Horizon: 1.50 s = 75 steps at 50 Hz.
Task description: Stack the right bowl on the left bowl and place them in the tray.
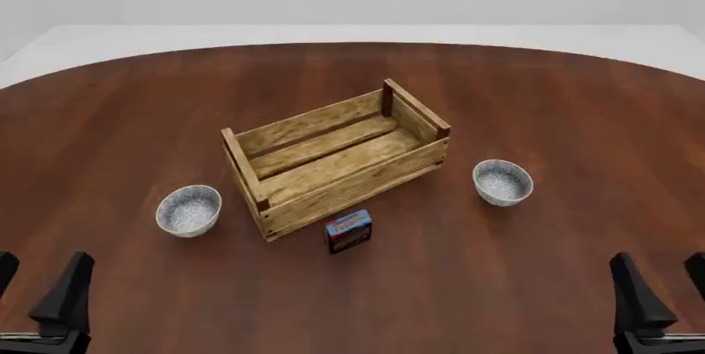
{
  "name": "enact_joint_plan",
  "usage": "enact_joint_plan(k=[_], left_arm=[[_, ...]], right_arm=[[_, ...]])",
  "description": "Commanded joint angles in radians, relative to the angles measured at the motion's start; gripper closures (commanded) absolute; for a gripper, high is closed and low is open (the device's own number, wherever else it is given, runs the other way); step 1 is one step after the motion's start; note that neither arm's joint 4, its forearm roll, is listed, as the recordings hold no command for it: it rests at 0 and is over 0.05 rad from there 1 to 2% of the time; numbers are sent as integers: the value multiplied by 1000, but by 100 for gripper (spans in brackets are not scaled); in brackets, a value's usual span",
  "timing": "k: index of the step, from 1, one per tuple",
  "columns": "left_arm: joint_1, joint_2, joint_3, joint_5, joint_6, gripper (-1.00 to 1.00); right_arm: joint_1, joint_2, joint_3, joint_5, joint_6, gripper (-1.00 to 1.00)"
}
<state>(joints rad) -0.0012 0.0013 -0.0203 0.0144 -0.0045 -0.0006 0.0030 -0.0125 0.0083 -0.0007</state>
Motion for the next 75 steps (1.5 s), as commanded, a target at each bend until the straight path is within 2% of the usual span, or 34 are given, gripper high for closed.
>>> enact_joint_plan(k=[1, 4, 9, 11, 13, 14, 18, 20, 22, 23, 26, 28, 29, 31, 33, 35, 38, 39, 41, 44, 45, 46, 47, 49, 52, 54, 56, 60, 71, 75], left_arm=[[-8, 2, 16, -14, 2, -100], [-6, 2, 16, -15, -3, -100], [7, 5, 16, -17, -1, -100], [7, 5, 13, -15, -3, -100], [5, 5, 14, -17, 2, -100], [5, 5, 14, -17, 5, -100], [2, 1, 13, -17, 6, -100], [-1, 0, 13, -16, 6, -100], [-8, 0, 10, -12, -4, -100], [-9, 0, 10, -13, -2, -100], [-10, 0, 10, -13, -6, -100], [-11, 0, 9, -14, -11, -100], [-13, 0, 9, -14, -13, -100], [-13, 2, 13, -18, -11, -100], [-14, 4, 13, -18, -11, -100], [-17, 1, 10, -14, -16, -100], [-29, 4, 12, -14, -31, -100], [-31, 10, 15, -20, -33, -100], [-28, 18, 16, -29, -30, -100], [-26, 38, 16, -50, -40, -100], [-22, 49, 15, -59, -47, -100], [-25, 46, 14, -58, -47, -100], [-28, 50, 14, -61, -47, -100], [-25, 66, 14, -75, -52, -100], [-27, 75, 18, -90, -46, -100], [-23, 103, 19, -114, -46, -100], [-22, 110, 19, -120, -47, -100], [-24, 117, 19, -121, -51, -100], [-17, 74, 18, -88, -34, -100], [-16, 59, 17, -73, -28, -100]], right_arm=[[-36, 82, 5, -54, -6, -100], [-67, 126, 4, -83, -27, -100], [-35, 101, -30, -31, -5, -100], [-51, 91, -52, -10, -46, -100], [-25, 157, -65, -29, -42, -100], [22, 164, -76, -20, -3, -100], [8, 194, -117, 1, -29, -100], [4, 161, -157, 54, -10, -100], [4, 169, -184, 75, -26, -100], [-20, 182, -204, 82, -53, -100], [-8, 240, -246, 101, -50, -100], [-31, 288, -269, 94, -73, -100], [-30, 308, -283, 95, -73, -100], [-20, 401, -325, 98, -20, -100], [-30, 443, -356, 106, -37, -100], [-52, 470, -385, 113, -77, -100], [-46, 526, -432, 126, -91, -100], [-55, 557, -451, 130, -121, -100], [-32, 558, -477, 154, -111, -100], [-52, 620, -531, 173, -126, -100], [-54, 646, -548, 176, -147, -100], [-43, 662, -562, 185, -138, -100], [-22, 694, -582, 202, -89, -100], [-44, 722, -618, 207, -121, -100], [-35, 765, -656, 225, -119, -100], [-24, 801, -670, 235, -137, -100], [-17, 833, -692, 248, -112, -100], [-34, 893, -733, 255, -130, -100], [-17, 1007, -844, 328, -75, -100], [-26, 1062, -878, 344, -89, -100]])
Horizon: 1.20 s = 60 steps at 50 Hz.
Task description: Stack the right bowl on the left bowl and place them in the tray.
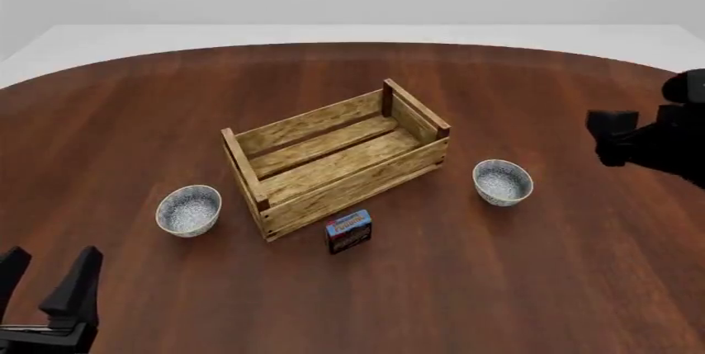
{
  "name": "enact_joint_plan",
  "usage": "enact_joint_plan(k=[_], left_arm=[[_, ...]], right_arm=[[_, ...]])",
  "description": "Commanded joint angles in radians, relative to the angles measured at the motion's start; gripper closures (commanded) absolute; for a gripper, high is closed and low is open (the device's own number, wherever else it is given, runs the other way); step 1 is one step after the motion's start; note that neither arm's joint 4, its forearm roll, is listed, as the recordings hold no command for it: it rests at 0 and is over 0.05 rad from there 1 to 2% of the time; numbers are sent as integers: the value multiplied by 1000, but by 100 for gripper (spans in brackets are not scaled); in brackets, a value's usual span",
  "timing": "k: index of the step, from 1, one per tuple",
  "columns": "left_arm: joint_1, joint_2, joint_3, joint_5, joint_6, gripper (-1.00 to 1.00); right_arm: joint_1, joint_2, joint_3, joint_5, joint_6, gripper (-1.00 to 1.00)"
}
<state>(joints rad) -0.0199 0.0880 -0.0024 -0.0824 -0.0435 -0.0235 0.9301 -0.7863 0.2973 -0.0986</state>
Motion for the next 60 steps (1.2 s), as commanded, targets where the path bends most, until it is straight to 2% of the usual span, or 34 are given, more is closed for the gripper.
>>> enact_joint_plan(k=[1, 8, 10, 17, 22, 36, 47, 60], left_arm=[[2, -30, -2, 27, 11, -100], [-11, 4, 2, 12, 30, -100], [-11, -30, 1, 37, 14, -100], [-1, -39, 1, 47, 24, -100], [-1, -62, 1, 67, 41, -100], [-1, -83, -6, 85, 28, -100], [-6, -85, -8, 93, 15, -100], [-7, -87, -6, 94, 11, -100]], right_arm=[[-2, 149, -112, 60, 14, -100], [-6, 226, -168, 80, -7, -100], [2, 246, -178, 87, 2, -100], [-8, 321, -222, 93, -10, -100], [-27, 388, -239, 83, -41, -100], [-19, 540, -267, 55, -49, -100], [-18, 674, -307, 26, -30, -100], [-31, 757, -332, -2, -35, -100]])
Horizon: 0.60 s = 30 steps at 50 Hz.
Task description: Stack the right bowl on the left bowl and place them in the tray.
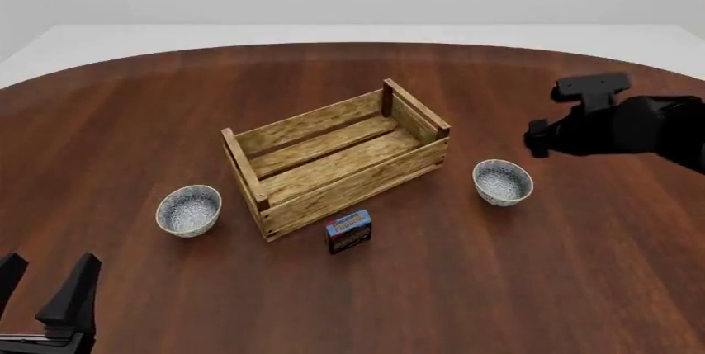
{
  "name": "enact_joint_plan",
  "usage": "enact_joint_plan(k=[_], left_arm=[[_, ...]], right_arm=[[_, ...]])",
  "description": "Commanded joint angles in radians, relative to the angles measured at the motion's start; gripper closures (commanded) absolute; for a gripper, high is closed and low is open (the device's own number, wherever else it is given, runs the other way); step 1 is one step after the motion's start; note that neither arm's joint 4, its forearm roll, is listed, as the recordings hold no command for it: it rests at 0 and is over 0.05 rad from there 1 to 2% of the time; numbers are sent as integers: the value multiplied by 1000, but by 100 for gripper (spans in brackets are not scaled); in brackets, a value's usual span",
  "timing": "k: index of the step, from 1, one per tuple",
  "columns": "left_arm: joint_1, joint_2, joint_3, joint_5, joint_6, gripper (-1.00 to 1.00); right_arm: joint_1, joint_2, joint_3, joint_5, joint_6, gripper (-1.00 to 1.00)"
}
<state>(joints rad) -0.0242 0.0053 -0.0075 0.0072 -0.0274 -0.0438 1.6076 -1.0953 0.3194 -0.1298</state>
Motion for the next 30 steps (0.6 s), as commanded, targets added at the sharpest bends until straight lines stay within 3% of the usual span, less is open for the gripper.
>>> enact_joint_plan(k=[1, 30], left_arm=[[-4, -4, -3, 5, -7, -100], [-11, -5, -3, 5, -23, -100]], right_arm=[[-9, 85, -24, -26, 1, -100], [2, 243, -31, -101, 34, -100]])
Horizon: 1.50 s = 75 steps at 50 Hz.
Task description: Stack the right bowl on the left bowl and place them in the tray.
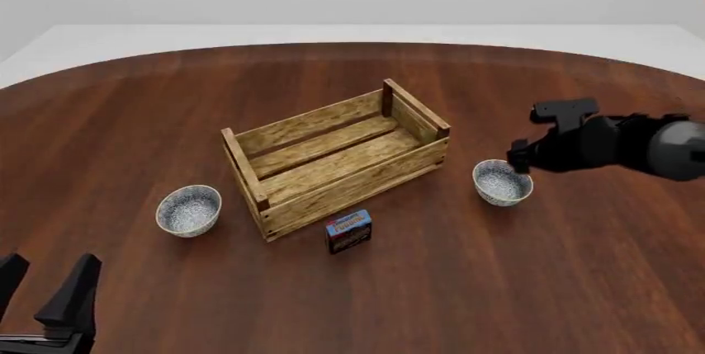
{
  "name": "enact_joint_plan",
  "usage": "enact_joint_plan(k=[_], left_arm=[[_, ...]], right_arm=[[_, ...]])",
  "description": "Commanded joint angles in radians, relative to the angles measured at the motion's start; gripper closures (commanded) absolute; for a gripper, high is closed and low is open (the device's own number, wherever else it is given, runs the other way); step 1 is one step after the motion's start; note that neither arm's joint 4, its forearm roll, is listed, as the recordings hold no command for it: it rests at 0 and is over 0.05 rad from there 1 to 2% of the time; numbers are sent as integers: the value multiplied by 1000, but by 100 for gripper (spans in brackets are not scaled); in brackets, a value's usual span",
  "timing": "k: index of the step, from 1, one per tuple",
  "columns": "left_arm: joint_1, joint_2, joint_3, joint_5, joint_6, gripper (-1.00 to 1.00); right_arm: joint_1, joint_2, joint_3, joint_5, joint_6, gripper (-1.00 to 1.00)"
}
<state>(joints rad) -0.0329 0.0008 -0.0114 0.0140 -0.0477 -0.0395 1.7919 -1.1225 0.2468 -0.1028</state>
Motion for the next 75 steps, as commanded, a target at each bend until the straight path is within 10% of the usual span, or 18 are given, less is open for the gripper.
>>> enact_joint_plan(k=[1, 46, 47, 75], left_arm=[[-2, 0, 1, -3, -2, -100], [3, -1, -11, 0, -8, -100], [2, -1, -11, 0, -9, -100], [1, -1, -8, -3, -10, -100]], right_arm=[[-2, 64, -4, -31, 10, -100], [2, 208, 49, -152, 25, -100], [0, 209, 50, -155, 23, 100], [10, 134, 82, -148, 31, 100]])
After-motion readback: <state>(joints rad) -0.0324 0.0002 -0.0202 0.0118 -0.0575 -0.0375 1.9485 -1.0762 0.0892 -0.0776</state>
